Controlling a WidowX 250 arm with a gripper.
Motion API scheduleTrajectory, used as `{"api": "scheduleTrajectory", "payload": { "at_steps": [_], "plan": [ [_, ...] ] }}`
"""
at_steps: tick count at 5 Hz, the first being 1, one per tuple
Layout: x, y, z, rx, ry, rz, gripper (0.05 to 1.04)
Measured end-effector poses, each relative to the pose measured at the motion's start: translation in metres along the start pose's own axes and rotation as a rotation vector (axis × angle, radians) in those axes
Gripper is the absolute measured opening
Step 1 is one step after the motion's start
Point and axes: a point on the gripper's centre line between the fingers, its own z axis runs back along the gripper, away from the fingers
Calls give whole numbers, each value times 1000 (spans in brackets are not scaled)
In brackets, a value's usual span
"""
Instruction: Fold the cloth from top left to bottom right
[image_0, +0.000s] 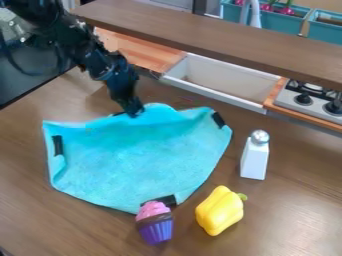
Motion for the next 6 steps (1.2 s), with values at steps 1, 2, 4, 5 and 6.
{"api": "scheduleTrajectory", "payload": {
  "at_steps": [1,2,4,5,6],
  "plan": [
    [-3,-26,14,-2,-21,-45,59],
    [-8,-43,26,-23,-27,-55,59],
    [-14,-83,25,-24,-12,-84,59],
    [-20,-106,19,-6,-5,-116,59],
    [-26,-122,12,27,-5,-142,75]
  ]
}}
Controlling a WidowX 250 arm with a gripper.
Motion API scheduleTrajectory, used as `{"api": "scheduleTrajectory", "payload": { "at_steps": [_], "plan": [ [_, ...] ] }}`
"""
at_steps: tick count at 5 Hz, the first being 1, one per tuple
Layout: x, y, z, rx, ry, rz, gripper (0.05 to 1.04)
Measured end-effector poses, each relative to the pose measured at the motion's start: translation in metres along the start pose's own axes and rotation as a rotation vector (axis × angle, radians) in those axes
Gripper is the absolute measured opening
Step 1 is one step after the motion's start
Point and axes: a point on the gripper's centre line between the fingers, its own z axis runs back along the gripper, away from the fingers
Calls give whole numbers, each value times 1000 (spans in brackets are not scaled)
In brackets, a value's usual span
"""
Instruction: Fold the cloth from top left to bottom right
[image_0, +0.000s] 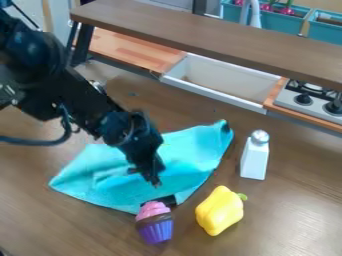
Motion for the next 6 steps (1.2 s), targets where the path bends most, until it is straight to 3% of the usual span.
{"api": "scheduleTrajectory", "payload": {
  "at_steps": [1,2,3,4,5,6],
  "plan": [
    [-5,-18,-11,11,25,-49,242],
    [-9,-22,-19,-11,56,-40,518],
    [-5,-19,-21,-97,104,-6,821],
    [0,-1,-18,-184,160,16,1004],
    [1,7,-13,-188,163,35,1001],
    [3,19,2,-103,212,58,999]
  ]
}}
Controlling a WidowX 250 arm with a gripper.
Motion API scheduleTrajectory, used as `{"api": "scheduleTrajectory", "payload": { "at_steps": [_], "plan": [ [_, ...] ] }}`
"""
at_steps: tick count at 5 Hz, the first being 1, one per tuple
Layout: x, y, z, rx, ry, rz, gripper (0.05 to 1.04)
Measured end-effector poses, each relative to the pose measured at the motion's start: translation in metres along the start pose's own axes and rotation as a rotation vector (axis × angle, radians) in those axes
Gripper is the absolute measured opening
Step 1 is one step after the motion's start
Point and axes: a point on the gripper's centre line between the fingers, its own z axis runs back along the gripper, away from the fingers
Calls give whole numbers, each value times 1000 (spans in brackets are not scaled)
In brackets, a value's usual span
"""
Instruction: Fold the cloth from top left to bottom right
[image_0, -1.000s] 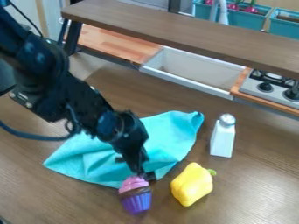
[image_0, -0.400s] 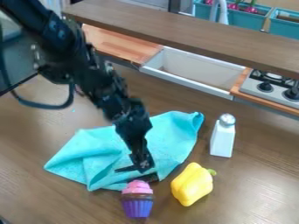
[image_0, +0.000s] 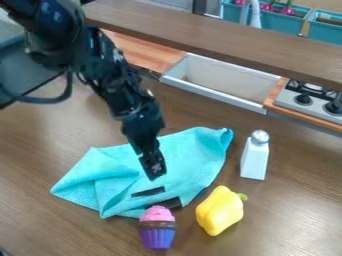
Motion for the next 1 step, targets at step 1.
{"api": "scheduleTrajectory", "payload": {
  "at_steps": [1],
  "plan": [
    [5,-1,14,220,87,32,999]
  ]
}}
